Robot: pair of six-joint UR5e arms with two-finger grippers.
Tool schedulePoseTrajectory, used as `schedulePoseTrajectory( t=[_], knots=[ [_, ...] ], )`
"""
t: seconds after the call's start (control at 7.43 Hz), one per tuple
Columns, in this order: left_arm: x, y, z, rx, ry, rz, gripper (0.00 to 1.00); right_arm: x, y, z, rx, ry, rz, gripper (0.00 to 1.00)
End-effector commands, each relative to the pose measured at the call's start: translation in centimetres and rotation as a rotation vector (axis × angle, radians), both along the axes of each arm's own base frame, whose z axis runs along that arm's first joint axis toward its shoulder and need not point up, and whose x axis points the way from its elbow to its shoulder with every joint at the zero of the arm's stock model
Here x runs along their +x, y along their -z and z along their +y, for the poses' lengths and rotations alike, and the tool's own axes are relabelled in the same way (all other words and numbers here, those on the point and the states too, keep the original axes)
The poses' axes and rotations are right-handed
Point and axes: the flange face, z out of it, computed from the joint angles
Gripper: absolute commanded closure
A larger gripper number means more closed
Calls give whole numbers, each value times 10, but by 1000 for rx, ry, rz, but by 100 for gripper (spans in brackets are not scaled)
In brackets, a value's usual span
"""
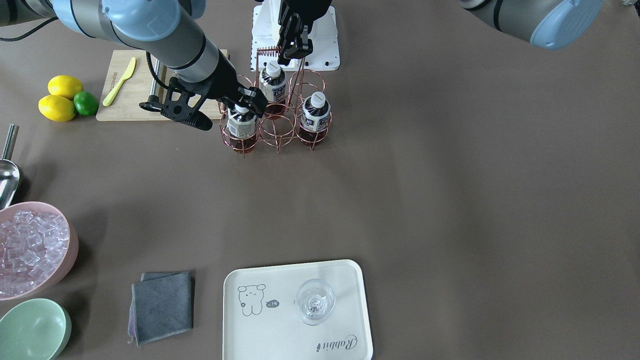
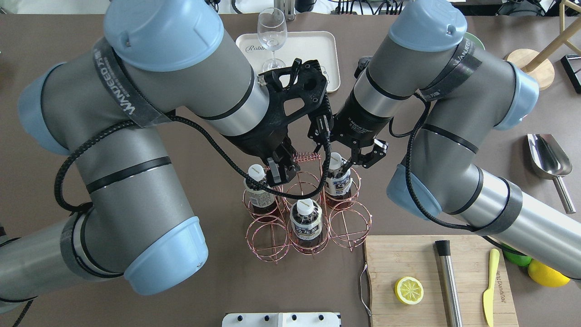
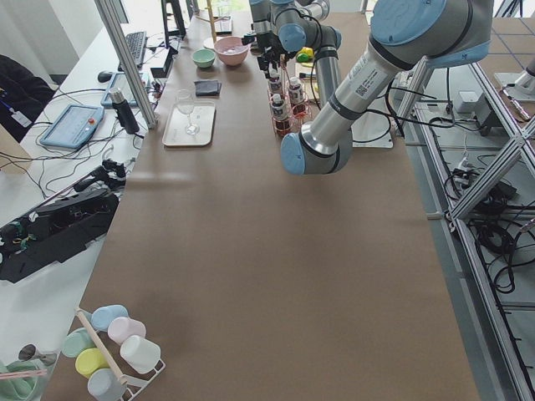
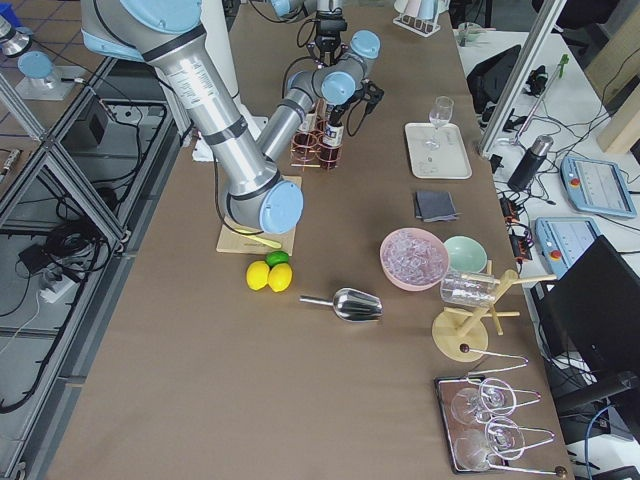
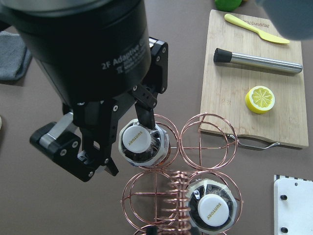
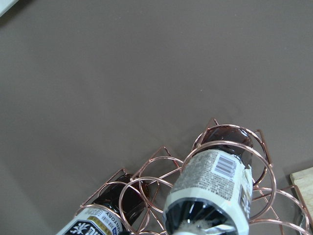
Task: Take tea from basket to plate
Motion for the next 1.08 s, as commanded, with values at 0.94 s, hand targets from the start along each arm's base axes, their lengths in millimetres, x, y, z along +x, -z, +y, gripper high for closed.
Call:
schedulePoseTrajectory(
  t=[0.94],
  knots=[
    [-1, -1, -4, -1, 4, -4, 100, 81, 35, -1, -14, -36, -55, 100]
  ],
)
